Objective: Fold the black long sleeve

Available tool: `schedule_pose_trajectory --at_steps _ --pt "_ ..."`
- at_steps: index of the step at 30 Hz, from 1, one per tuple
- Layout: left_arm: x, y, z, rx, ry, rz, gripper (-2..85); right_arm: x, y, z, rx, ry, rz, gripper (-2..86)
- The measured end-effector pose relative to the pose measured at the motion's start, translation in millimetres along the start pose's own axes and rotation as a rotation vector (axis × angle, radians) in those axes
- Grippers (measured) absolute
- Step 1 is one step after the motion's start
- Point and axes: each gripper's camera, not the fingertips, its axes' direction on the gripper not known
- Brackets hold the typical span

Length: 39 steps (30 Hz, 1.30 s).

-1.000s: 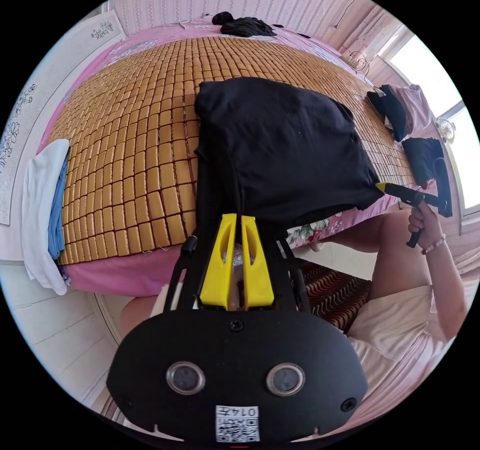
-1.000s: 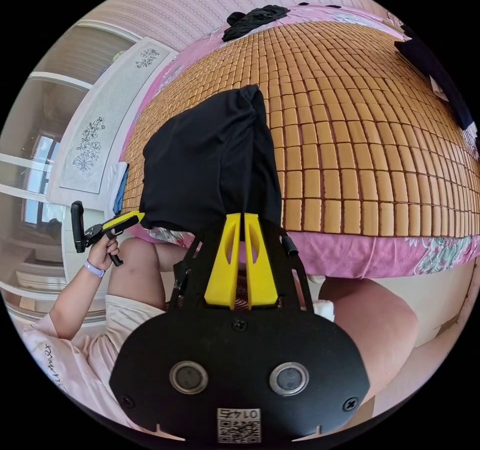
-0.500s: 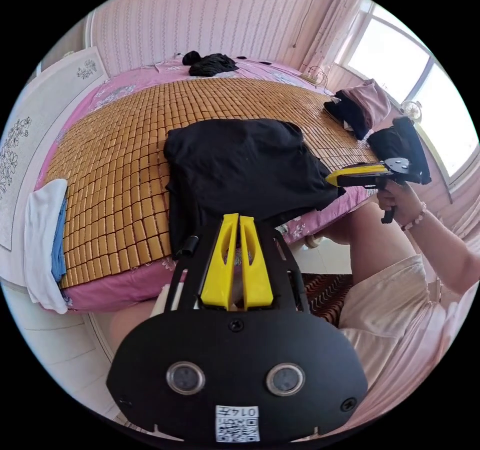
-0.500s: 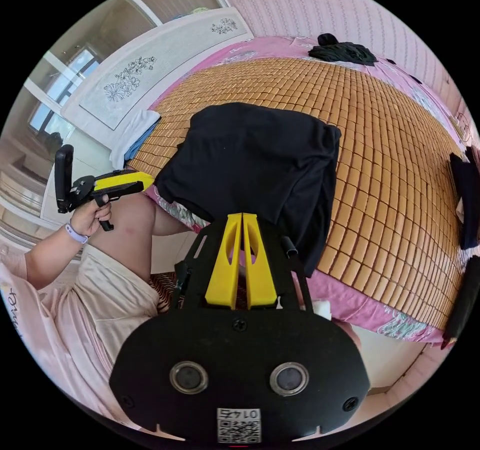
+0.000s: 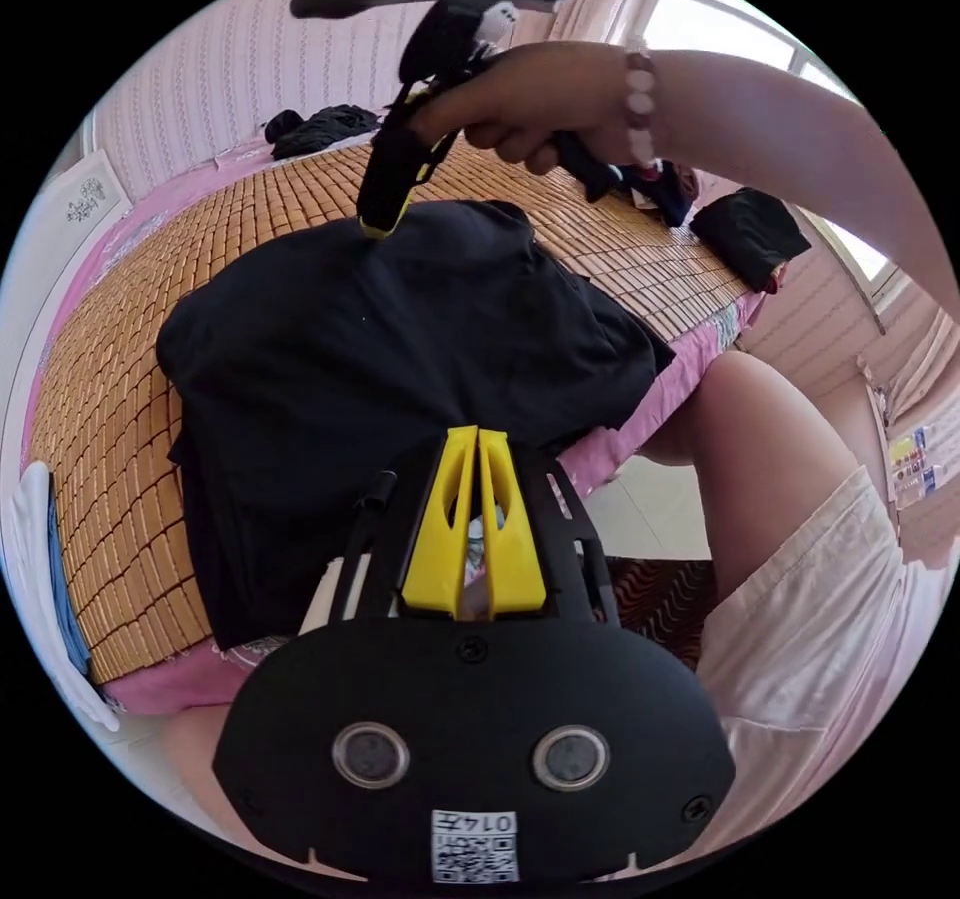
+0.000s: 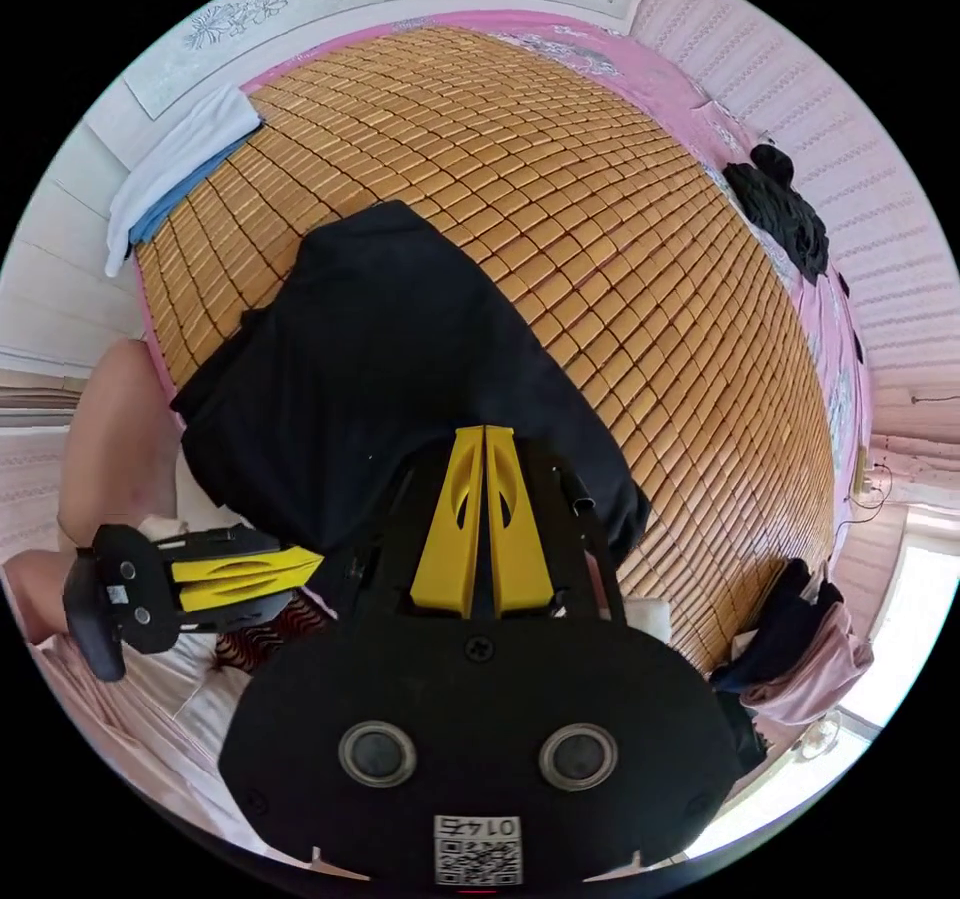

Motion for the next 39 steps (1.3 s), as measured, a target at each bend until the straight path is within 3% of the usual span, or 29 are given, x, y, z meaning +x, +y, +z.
schedule_pose_trajectory --at_steps 9,15,18,24,28,31,36,39 --pt "-4.5 8.1 11.4 0.027 0.089 0.03 -1.0 47.4 -36.9 15.0 -0.134 -0.318 -0.004 -0.4" --pt "-4.7 11.8 17.9 0.027 0.126 0.009 -1.0 58.8 -45.8 11.7 -0.089 -0.161 0.01 -0.5" --pt "5.6 16.3 19.1 0.041 0.072 0.039 -0.9 73.3 -33.3 14.5 -0.044 -0.213 0.039 -0.4" --pt "17.1 22.8 16.9 0.095 -0.003 0.017 0.0 131.2 105.1 -35.1 0.311 -0.354 0.282 0.1" --pt "23.6 21.9 -6.5 0.264 0.019 -0.003 1.7 150.7 235.9 -27.2 0.237 -0.308 0.436 3.3" --pt "39.1 18.7 -10.8 0.326 0.045 0.069 5.6 150.6 302.9 -3.4 0.161 -0.446 0.508 7.6" --pt "74.1 7.9 5.8 0.281 0.144 0.167 11.5 150.1 351.6 37.4 0.069 -0.607 0.584 6.2" --pt "98.2 -1.6 20.6 0.217 0.17 0.233 15.4 161.7 370.5 45.4 0.146 -0.763 0.621 4.2"
